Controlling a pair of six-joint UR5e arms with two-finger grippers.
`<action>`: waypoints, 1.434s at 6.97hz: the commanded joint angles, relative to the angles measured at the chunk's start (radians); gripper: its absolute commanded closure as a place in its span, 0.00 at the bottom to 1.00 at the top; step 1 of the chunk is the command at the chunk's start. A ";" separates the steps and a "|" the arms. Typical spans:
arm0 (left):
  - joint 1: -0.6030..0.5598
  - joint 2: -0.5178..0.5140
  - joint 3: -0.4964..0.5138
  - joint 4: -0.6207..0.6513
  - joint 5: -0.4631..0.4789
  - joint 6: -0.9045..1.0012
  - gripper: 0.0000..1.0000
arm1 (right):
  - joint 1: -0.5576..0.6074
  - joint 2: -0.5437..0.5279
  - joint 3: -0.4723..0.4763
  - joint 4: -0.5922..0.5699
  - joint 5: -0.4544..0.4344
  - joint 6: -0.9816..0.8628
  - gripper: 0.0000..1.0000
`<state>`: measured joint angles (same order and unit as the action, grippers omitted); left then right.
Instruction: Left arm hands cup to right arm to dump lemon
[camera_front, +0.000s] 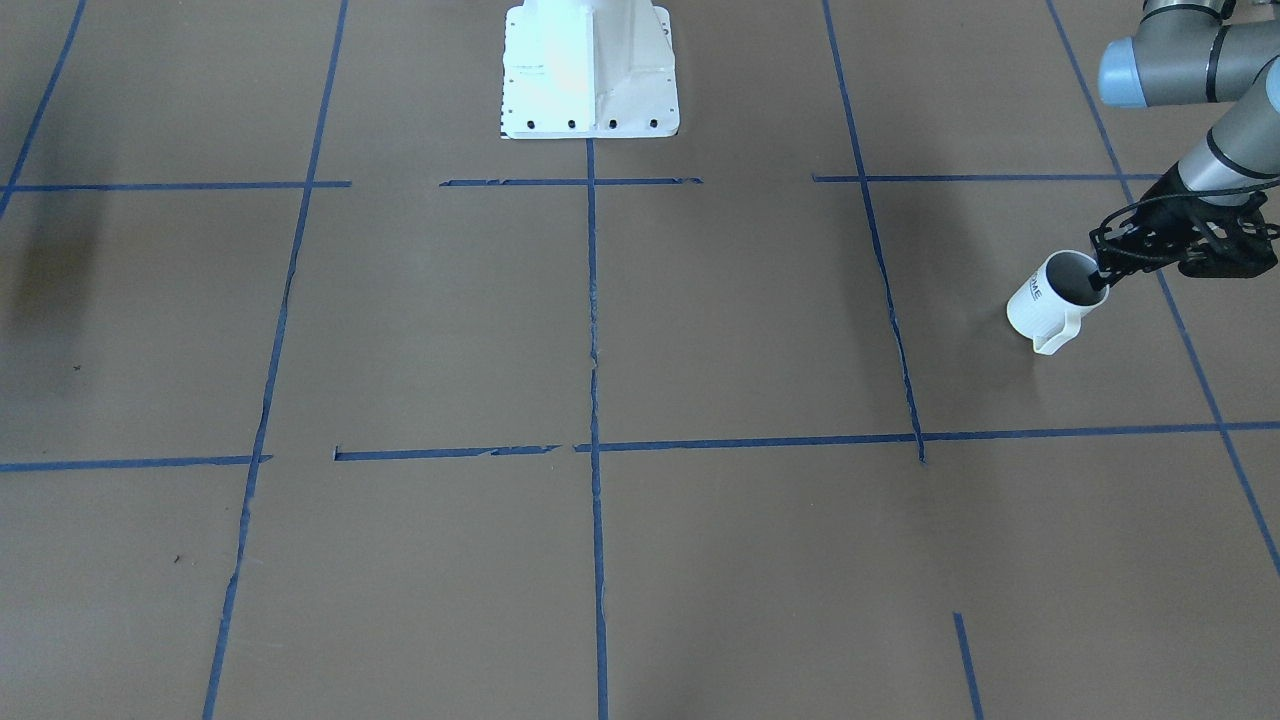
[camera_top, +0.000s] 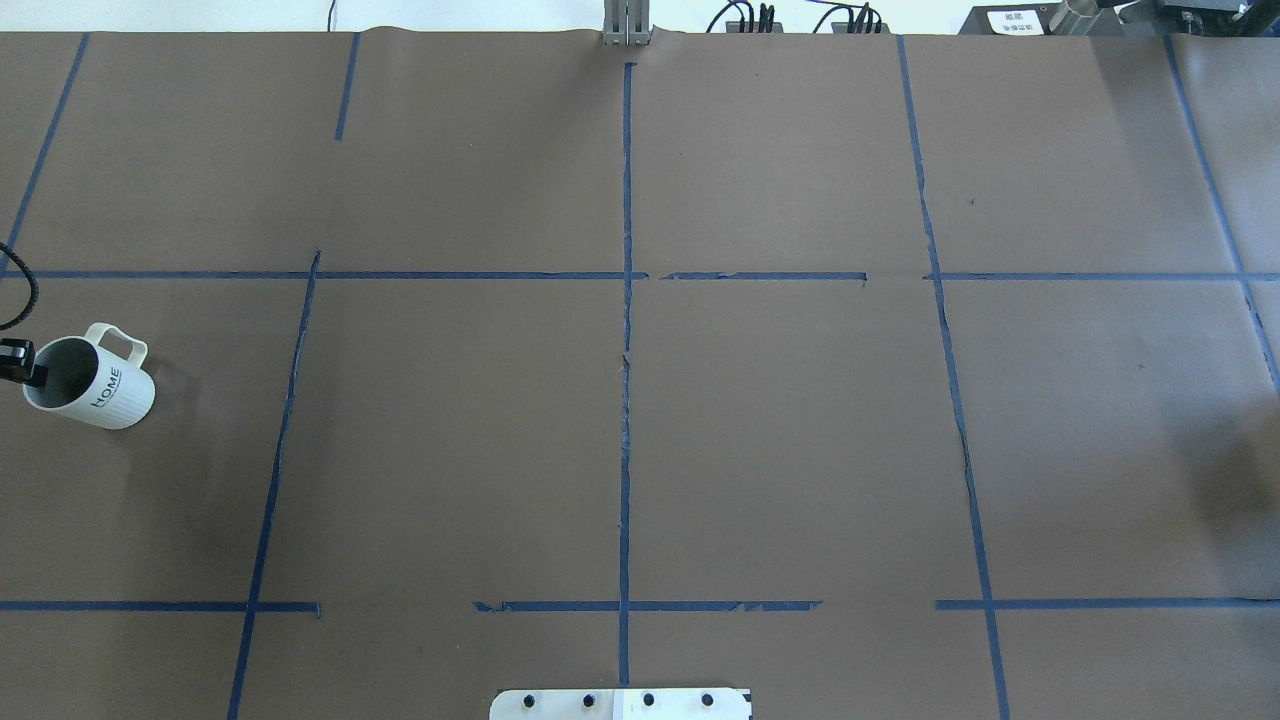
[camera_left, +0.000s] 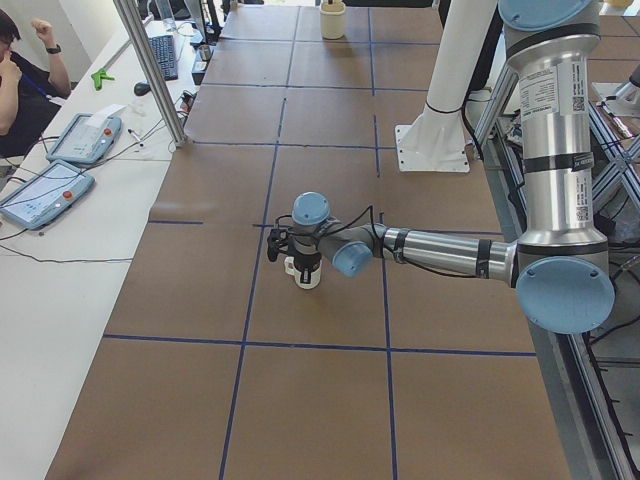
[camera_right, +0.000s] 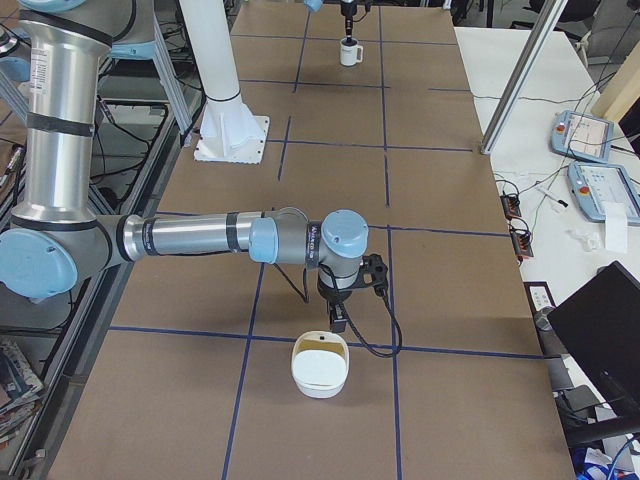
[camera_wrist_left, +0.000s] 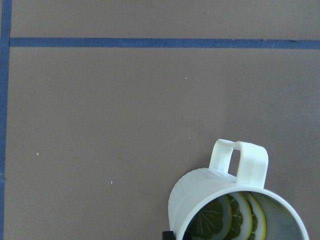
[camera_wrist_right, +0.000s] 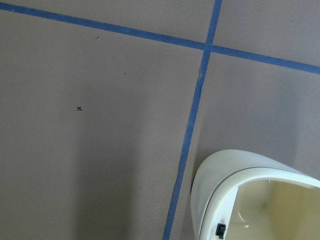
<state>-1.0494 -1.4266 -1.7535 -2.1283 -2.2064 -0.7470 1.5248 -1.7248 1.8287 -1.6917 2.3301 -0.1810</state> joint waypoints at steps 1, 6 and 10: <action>-0.007 -0.006 -0.033 0.008 -0.010 0.001 1.00 | 0.000 0.011 0.001 0.000 0.000 0.002 0.00; -0.015 -0.127 -0.306 0.379 -0.010 -0.384 1.00 | -0.069 0.091 0.090 0.191 0.009 0.105 0.01; 0.053 -0.394 -0.351 0.722 -0.015 -0.647 1.00 | -0.305 0.259 0.011 0.577 0.009 0.290 0.00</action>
<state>-1.0343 -1.7160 -2.0828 -1.5586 -2.2207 -1.3023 1.2893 -1.5178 1.8581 -1.2092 2.3432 0.0468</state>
